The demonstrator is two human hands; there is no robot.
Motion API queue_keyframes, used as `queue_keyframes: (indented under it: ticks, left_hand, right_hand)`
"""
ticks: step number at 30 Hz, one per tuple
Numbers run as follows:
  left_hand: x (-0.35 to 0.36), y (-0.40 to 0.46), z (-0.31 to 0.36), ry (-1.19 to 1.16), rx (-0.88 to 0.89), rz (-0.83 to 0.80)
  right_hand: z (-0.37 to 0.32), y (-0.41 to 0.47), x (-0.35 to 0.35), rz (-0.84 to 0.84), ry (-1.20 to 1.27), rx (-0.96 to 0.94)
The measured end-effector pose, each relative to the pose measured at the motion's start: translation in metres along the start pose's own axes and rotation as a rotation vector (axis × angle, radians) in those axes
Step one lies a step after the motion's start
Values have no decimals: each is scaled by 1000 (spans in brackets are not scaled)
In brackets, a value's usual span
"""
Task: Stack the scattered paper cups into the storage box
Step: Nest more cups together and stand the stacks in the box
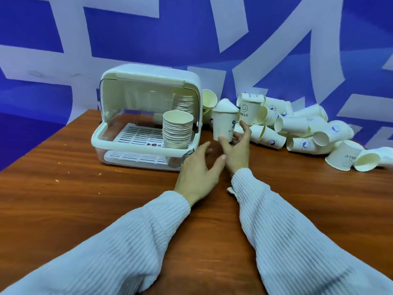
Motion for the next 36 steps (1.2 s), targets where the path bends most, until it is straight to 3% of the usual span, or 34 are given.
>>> queue_keyframes:
  ticks: [3, 8, 10, 13, 15, 19, 22, 25, 29, 33, 36]
  left_hand:
    - [2, -1, -1, -275, -144, -81]
    - [0, 0, -4, -371, -172, 60]
    - [-3, 1, -3, -355, -162, 84]
    - [-1, -3, -1, -270, -95, 24]
    - [2, -5, -2, -243, -65, -4]
    - [9, -4, -5, -202, -22, -45]
    - [12, -5, -6, -190, -13, -58]
    - [14, -6, -7, -195, -7, -76]
    - [14, -4, -8, -184, 10, -88]
    - [10, -3, -3, -214, 42, -68]
    - [2, 1, 6, -259, 73, -12]
  right_hand:
    - [-5, -28, -17, -124, 57, -1]
    - [-16, -59, -35, -412, 45, -18]
    - [-15, -53, -38, -320, -6, -66]
    - [-3, -25, -44, 12, -204, -126]
    - [5, -6, -47, 111, -320, -144]
    - [16, 26, -45, 165, -510, -219]
    - [12, 53, -34, 232, -597, -415]
    - [3, 98, -17, 168, -833, -575]
    - [-6, 145, -8, 96, -1070, -655]
    - [-21, 146, -21, 156, -1044, -736]
    - [-35, 129, -34, 206, -825, -688]
Point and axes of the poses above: each hand's wrist, its own y-axis towards the middle knuckle, its own x-axis out of the palm, z = x × y, the point moved 4 cm from there along y, towards the middle knuckle, and after that the axes turned 15 degrees about z, right-handed, at the moved point
